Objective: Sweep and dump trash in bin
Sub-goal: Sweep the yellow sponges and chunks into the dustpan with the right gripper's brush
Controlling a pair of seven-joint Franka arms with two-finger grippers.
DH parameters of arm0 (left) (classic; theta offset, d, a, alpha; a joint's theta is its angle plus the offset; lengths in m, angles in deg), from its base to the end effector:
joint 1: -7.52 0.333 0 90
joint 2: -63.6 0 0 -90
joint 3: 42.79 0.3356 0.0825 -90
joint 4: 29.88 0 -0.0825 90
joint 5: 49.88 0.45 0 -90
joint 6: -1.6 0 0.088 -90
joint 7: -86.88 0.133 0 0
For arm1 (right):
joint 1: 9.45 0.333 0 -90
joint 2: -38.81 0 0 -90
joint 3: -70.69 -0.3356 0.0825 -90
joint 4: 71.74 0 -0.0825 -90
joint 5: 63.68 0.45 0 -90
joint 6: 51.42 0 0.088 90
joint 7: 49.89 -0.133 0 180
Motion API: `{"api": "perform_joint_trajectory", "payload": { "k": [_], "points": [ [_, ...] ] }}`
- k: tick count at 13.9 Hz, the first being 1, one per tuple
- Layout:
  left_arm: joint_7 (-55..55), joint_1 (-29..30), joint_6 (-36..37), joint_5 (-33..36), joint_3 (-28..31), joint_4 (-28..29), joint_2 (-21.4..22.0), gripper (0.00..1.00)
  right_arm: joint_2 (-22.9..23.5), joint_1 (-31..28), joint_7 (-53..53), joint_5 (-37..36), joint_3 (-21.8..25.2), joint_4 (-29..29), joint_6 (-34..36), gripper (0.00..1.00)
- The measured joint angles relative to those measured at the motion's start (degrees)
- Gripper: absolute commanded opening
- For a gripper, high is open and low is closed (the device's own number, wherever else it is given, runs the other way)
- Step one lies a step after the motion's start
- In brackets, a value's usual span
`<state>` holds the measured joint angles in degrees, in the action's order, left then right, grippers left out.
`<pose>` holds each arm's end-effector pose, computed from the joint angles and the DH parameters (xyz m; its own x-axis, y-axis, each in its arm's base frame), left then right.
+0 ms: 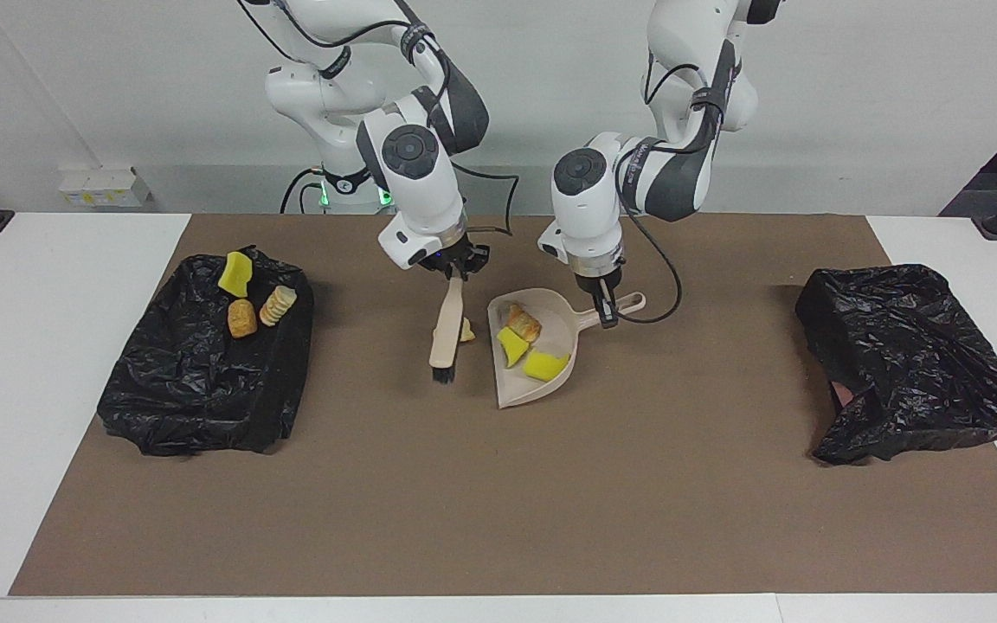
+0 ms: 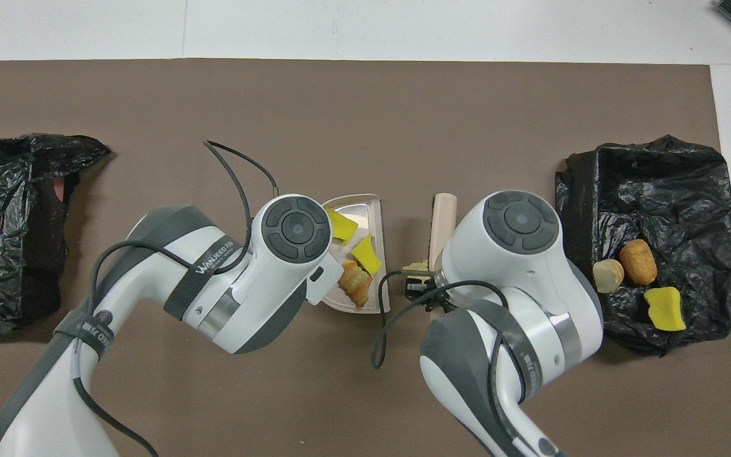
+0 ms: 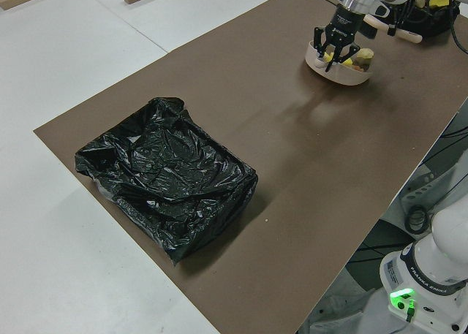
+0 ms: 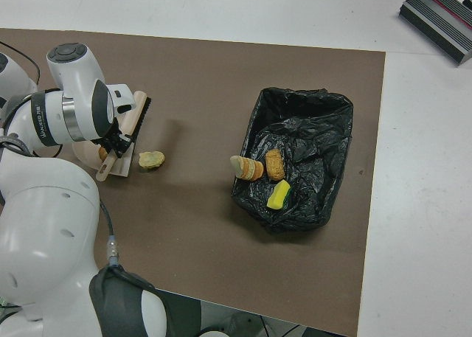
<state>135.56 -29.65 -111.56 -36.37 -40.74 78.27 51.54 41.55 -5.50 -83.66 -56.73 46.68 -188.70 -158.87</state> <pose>0.5459 -0.3597 0.3484 0.0061 -0.9696 -0.2447 -0.9993 0.0034 -0.0384 0.5143 0.2857 0.3676 0.9588 -0.1450 -0.2445 -0.1462 -0.9892 0.0135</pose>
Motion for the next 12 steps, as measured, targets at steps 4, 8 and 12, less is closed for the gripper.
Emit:
{"api": "perform_joint_trajectory", "payload": {
  "k": [4, 8, 12],
  "points": [
    [1.42, 0.02, -3.64, -0.08, 0.30, 1.49, 0.12, 0.00, -7.37, 0.50, 0.19, -0.56, -0.49, -13.66, -0.45, 0.00],
    [4.07, 0.02, -7.23, -0.30, 0.26, 4.80, 1.14, 0.00, -5.78, 0.83, 4.45, -0.49, -0.70, -16.65, -6.28, 0.00],
    [4.13, -0.07, -7.64, -0.39, -0.13, 8.79, 3.57, 0.00, -1.15, 1.69, 9.42, 7.28, -2.41, -14.36, -12.74, 0.00]
  ]
}}
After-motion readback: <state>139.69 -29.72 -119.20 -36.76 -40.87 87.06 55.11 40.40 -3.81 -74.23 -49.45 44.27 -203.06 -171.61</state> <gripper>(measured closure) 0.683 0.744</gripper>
